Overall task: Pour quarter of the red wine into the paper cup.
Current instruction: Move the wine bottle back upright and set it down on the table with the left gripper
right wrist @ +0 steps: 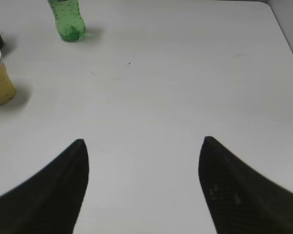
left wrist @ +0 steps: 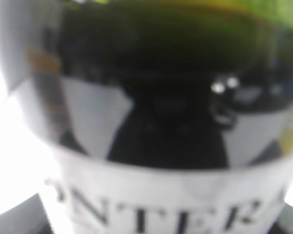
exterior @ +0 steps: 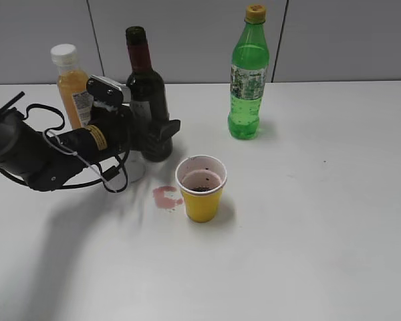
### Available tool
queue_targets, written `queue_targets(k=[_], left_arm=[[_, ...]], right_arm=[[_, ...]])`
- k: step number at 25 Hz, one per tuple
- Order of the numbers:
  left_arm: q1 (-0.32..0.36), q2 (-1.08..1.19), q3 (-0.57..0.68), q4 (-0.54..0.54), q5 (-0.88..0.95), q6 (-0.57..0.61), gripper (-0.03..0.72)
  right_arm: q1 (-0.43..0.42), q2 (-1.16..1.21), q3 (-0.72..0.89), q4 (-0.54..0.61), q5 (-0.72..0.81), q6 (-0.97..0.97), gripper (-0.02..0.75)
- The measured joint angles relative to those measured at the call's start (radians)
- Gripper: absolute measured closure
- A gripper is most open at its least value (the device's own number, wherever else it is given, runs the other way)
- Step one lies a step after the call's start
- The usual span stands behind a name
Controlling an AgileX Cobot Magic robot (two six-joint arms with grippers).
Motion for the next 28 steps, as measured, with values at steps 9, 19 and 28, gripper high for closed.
queue_targets(k=[9, 19, 28], left_arm=[[0.000, -0.002, -0.001, -0.010, 0.000, 0.000, 0.144], [0.000, -0.091, -0.013, -0.036, -0.043, 0.000, 0.038], [0.000, -0.335, -0.013, -0.004, 0.136, -0.002, 0.045]], right_arm=[[0.000, 0.000, 0.000, 0.000, 0.000, 0.000, 0.204], [0.000, 0.000, 0.000, 0.000, 0.000, 0.000, 0.204], [0.000, 0.000, 0.000, 0.000, 0.000, 0.000, 0.204]])
